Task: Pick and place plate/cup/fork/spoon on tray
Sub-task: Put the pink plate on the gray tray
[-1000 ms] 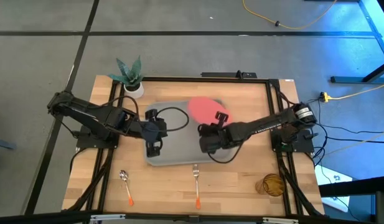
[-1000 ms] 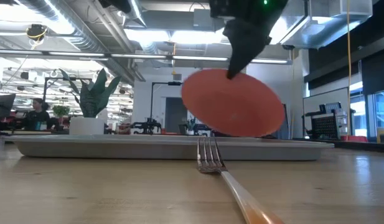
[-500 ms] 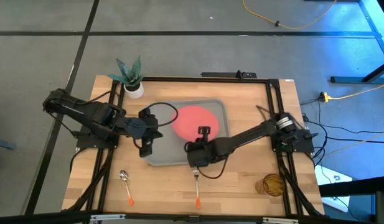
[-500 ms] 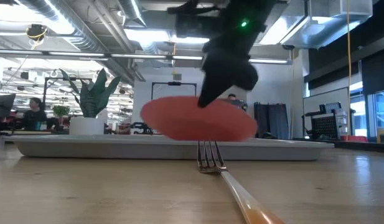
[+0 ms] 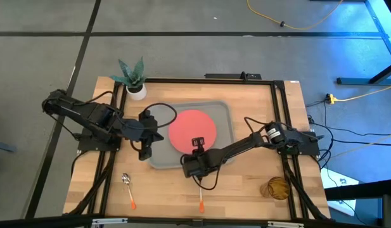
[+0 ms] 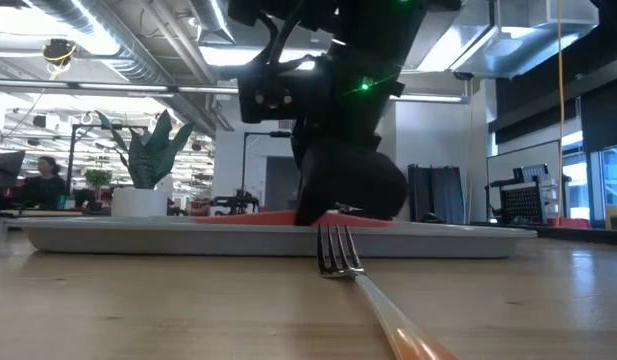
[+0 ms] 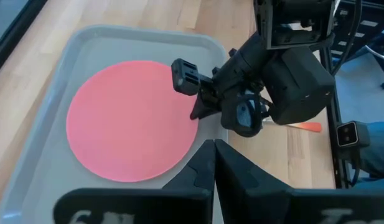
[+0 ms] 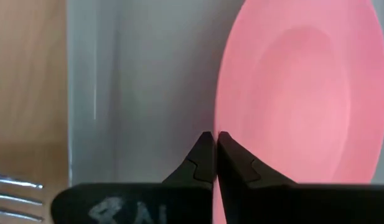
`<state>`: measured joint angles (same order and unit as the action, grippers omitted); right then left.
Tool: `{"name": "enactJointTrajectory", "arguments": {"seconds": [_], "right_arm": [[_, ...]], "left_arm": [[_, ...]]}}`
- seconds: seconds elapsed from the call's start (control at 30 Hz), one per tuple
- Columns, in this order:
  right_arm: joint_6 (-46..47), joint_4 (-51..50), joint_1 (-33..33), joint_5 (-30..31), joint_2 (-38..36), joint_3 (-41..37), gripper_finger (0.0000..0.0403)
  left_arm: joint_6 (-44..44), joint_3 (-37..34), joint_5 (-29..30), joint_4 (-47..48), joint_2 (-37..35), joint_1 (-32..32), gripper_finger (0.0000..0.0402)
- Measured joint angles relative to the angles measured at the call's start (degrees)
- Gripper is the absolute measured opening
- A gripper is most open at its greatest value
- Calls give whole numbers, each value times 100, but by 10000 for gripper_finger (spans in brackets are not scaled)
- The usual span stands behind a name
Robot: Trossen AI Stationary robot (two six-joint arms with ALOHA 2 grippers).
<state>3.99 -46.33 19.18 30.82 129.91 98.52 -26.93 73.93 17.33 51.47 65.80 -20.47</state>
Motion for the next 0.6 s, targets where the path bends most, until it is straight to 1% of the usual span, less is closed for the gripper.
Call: {"name": "enactJointTrajectory", "arguments": {"seconds": [0.1, 0.27, 0.37, 0.53, 0.6], "right_arm": [[-97, -31, -2, -102, 0, 2, 9], [-30, -39, -4, -292, 0, 2, 52], [0, -48, 0, -303, 0, 2, 70], [-151, -89, -2, -225, 0, 0, 77], [-148, -97, -2, -101, 0, 0, 78]], "left_arm": [[1, 0, -1, -1, 9, 3, 0], [1, 0, -3, -1, 9, 4, 0], [2, 0, -5, 1, 7, 4, 0], [4, 0, -31, 8, 8, 4, 0], [5, 0, -44, 10, 7, 4, 0]]}}
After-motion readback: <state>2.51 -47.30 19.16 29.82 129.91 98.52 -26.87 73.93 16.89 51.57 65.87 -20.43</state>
